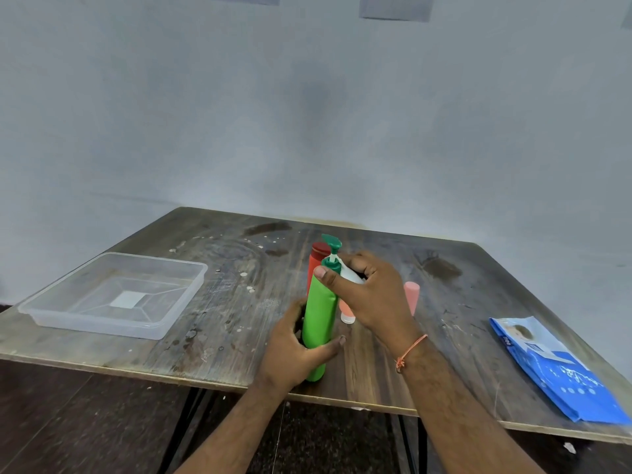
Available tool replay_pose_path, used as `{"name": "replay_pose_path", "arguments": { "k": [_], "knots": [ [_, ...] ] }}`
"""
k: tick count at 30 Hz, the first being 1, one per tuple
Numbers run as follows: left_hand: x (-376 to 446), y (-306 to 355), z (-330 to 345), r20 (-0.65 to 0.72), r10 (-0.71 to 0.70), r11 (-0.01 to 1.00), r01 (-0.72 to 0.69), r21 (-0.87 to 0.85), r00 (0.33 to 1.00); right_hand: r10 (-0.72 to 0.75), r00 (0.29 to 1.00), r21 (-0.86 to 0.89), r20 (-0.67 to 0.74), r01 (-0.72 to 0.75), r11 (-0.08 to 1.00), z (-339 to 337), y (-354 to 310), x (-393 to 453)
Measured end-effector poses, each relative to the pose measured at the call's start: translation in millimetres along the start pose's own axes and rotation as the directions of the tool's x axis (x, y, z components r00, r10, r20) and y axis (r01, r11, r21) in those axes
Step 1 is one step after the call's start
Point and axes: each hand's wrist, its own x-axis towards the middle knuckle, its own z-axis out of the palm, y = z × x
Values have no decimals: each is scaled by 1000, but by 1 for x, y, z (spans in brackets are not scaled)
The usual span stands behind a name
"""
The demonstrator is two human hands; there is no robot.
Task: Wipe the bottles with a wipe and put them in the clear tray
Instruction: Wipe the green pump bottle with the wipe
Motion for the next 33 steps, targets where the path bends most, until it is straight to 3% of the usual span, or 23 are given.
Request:
{"name": "replay_pose_path", "arguments": {
  "k": [4,10,17,24,30,33],
  "knots": [
    [-6,1,1,-57,-36,999,38,28,998,-26,1000,-6,-2,26,1000,6,0,-1],
    [-11,4,-3,-2,-70,992,70,109,998,-32,999,-16,34,33,999,0,-1,1],
    [-26,11,12,-158,-97,968,130,213,983,-55,996,-38,68,58,998,-4,3,1],
    [-21,-4,-5,103,-197,978,188,91,975,-61,996,-18,68,63,998,-12,8,3],
    [-28,2,13,-84,-169,963,183,196,982,-78,996,-30,32,79,996,-14,14,0],
    [-25,3,15,-61,-219,947,227,229,974,-65,998,-27,15,65,998,-17,18,-1]
  ]
}}
